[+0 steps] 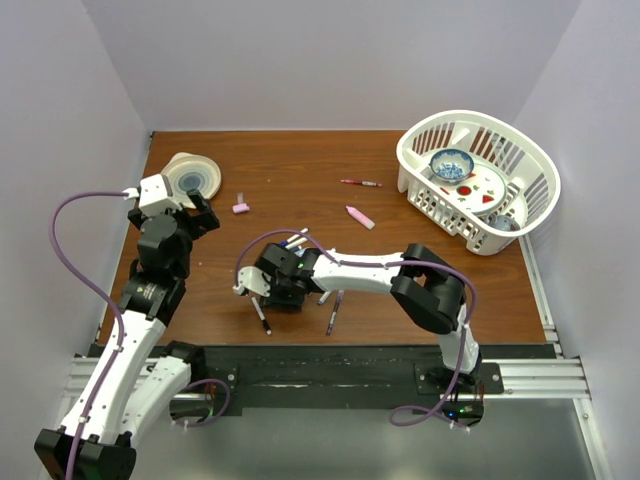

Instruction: Open the pen caps

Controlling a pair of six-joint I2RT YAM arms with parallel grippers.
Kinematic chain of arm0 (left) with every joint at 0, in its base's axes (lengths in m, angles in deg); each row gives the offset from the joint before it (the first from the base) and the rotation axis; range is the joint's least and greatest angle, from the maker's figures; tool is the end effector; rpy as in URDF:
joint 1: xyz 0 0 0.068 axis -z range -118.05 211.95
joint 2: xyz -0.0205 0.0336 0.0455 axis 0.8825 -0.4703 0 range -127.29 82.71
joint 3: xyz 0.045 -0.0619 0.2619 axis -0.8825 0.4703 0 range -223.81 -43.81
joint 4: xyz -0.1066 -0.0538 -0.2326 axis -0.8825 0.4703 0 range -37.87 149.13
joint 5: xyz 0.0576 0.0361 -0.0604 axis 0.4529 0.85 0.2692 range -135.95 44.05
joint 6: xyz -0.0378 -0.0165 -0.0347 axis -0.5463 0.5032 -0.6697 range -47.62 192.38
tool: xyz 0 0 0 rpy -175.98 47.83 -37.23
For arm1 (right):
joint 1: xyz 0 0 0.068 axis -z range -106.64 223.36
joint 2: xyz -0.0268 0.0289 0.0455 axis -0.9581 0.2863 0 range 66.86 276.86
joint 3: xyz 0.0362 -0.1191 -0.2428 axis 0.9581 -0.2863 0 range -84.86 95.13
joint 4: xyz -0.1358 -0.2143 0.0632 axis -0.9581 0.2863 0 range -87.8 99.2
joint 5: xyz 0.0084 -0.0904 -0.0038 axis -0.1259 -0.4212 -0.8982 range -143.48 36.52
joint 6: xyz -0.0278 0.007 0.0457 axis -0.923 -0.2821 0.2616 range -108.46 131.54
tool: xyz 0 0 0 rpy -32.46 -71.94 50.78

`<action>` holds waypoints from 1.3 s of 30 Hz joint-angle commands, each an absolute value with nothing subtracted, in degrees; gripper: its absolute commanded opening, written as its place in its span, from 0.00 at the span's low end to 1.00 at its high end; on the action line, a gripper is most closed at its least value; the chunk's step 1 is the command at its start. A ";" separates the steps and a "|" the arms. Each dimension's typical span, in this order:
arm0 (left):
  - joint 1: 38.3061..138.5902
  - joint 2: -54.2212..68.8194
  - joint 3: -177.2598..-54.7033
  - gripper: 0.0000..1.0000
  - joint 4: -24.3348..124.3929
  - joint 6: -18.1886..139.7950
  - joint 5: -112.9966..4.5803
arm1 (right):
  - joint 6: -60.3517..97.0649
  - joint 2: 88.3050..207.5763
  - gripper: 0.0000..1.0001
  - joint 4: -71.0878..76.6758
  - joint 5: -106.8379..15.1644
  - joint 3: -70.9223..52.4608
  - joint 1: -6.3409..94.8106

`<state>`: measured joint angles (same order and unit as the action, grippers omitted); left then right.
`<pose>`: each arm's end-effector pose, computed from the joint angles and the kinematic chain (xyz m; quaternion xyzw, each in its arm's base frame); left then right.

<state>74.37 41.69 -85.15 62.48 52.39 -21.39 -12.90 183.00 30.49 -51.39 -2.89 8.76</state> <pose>0.1695 -0.0222 0.3297 -0.1858 0.7380 -0.0188 0.6484 0.1804 0.3830 0.1654 -0.6840 0.6893 0.0983 0.2175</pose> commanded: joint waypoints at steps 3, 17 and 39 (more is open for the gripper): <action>73.90 42.54 -84.95 1.00 60.13 51.90 -20.19 | -9.73 185.16 0.28 29.71 -54.88 -1.11 8.50; 73.73 42.54 -84.07 1.00 58.37 52.96 -24.50 | -5.77 181.91 0.00 28.21 -54.99 -0.23 11.13; 73.73 40.52 -79.33 1.00 48.90 46.04 -52.61 | -7.62 160.04 0.00 28.04 -27.12 -9.98 26.60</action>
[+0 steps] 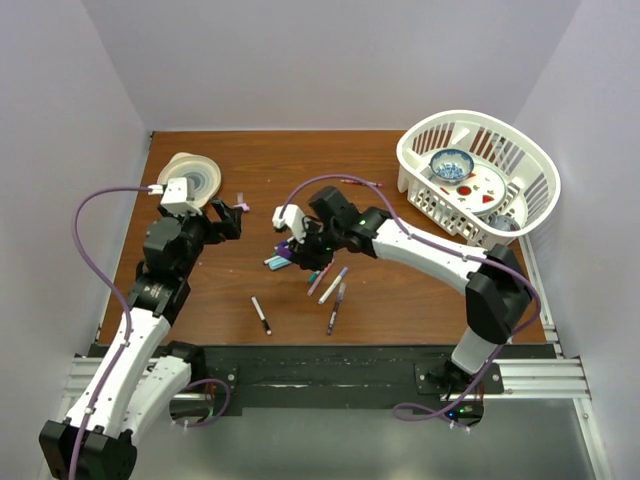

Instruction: Open the pen caps

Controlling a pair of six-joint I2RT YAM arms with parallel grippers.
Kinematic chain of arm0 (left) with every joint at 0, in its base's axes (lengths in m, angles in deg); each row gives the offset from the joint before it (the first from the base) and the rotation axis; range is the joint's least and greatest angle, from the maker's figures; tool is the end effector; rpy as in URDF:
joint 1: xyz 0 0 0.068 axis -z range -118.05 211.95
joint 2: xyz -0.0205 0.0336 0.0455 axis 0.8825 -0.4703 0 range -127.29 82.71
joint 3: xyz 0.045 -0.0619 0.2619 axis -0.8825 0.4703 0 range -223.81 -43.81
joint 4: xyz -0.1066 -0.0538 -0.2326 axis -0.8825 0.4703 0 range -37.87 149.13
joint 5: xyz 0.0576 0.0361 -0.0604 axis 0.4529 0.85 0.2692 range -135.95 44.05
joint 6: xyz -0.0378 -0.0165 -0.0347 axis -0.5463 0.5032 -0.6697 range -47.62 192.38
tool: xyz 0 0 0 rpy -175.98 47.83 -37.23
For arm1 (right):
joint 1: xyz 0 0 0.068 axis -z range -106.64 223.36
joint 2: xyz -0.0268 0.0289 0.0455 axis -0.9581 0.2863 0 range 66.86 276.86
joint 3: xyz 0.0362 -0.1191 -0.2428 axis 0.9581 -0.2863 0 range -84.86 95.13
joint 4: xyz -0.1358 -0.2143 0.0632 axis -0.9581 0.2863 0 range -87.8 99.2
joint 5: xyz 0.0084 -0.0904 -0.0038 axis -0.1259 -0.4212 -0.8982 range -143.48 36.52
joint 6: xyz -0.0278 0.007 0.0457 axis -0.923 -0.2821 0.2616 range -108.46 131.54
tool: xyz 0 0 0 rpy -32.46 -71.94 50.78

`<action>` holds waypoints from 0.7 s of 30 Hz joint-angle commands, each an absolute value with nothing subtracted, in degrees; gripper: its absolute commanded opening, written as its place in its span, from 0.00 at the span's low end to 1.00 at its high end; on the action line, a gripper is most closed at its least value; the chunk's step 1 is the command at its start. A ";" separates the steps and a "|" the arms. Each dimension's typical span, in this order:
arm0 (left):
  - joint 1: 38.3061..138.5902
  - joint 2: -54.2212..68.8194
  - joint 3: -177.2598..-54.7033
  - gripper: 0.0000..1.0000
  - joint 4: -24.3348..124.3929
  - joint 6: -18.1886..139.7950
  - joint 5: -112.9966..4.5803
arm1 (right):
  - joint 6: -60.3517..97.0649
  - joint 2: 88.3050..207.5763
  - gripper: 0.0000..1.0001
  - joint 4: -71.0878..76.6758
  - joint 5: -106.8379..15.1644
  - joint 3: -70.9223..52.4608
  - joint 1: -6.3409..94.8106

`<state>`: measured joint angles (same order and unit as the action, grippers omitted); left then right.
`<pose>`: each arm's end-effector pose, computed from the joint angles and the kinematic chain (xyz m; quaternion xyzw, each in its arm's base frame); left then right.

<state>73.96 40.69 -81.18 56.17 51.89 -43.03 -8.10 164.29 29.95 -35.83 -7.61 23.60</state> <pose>0.1777 -0.0359 0.3137 -0.0726 0.7551 -0.1638 0.6307 0.2353 0.2948 0.2670 -0.5704 0.7269 0.2304 0.3054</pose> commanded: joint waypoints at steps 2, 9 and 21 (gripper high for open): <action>73.64 39.91 -78.53 1.00 46.87 43.83 -57.53 | -6.39 159.06 0.00 27.08 -24.84 -11.38 29.05; 73.73 36.39 -77.65 1.00 39.32 35.04 -67.12 | -3.58 155.19 0.00 24.26 -19.64 -14.02 32.93; 75.48 29.88 -72.82 1.00 24.01 23.87 -76.10 | -1.29 153.08 0.00 22.15 -15.51 -16.13 35.48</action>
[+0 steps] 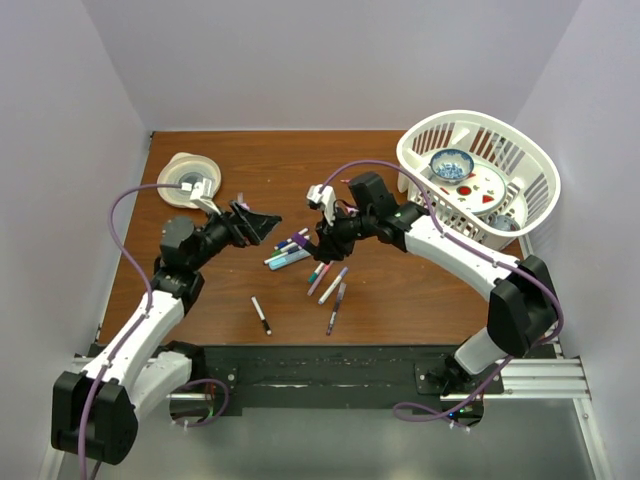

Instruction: Open the pen caps

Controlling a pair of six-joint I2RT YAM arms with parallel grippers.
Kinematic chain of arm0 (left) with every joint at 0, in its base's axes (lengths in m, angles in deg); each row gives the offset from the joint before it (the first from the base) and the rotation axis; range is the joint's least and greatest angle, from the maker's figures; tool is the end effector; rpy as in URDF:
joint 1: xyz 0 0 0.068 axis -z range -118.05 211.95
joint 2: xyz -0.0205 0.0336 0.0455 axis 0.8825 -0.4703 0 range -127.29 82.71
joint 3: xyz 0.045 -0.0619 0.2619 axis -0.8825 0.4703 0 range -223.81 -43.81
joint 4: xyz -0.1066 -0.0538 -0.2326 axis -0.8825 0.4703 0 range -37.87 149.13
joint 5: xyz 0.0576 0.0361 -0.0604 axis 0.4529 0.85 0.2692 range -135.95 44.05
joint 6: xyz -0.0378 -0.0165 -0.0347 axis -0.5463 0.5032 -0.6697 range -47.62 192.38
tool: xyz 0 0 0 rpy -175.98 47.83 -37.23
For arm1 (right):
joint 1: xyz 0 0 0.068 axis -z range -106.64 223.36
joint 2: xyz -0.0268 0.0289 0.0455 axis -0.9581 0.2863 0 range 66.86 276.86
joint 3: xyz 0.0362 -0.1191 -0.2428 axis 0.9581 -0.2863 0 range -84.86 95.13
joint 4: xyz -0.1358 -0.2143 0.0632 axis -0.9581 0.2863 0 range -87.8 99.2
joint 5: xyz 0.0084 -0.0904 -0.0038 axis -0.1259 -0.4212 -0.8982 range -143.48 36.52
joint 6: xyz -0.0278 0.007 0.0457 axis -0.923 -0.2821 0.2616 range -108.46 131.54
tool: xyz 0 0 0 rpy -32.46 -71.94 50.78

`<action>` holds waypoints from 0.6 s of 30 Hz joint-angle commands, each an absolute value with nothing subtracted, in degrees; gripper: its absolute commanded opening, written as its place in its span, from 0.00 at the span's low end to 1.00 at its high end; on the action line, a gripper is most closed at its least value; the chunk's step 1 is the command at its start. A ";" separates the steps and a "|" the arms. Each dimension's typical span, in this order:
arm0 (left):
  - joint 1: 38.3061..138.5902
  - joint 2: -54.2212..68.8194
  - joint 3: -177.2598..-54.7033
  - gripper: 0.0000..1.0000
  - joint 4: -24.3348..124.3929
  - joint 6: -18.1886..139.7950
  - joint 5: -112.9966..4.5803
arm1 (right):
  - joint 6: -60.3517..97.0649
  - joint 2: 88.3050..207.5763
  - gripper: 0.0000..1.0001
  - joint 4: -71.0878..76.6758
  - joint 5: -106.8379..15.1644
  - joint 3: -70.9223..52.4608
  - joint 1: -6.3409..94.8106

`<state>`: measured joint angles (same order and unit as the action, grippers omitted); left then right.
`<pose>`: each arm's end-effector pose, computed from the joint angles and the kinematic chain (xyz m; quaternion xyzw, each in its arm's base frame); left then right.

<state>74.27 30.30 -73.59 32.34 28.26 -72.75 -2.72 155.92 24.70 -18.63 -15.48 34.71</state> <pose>0.2056 -0.0613 0.2786 -0.0394 0.7215 -0.4651 0.5115 0.2552 0.2302 0.2822 -0.4973 0.7268 0.3493 0.3202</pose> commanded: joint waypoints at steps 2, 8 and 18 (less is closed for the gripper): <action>75.92 29.97 -72.12 1.00 23.48 22.91 -75.13 | -1.12 152.91 0.00 21.89 -15.25 -16.31 36.09; 76.97 27.60 -72.11 1.00 21.55 20.53 -72.84 | -0.67 152.90 0.00 21.27 -13.93 -16.75 37.41; 79.00 22.77 -73.69 1.00 20.14 20.79 -71.52 | -0.32 153.43 0.00 20.30 -12.26 -17.63 38.99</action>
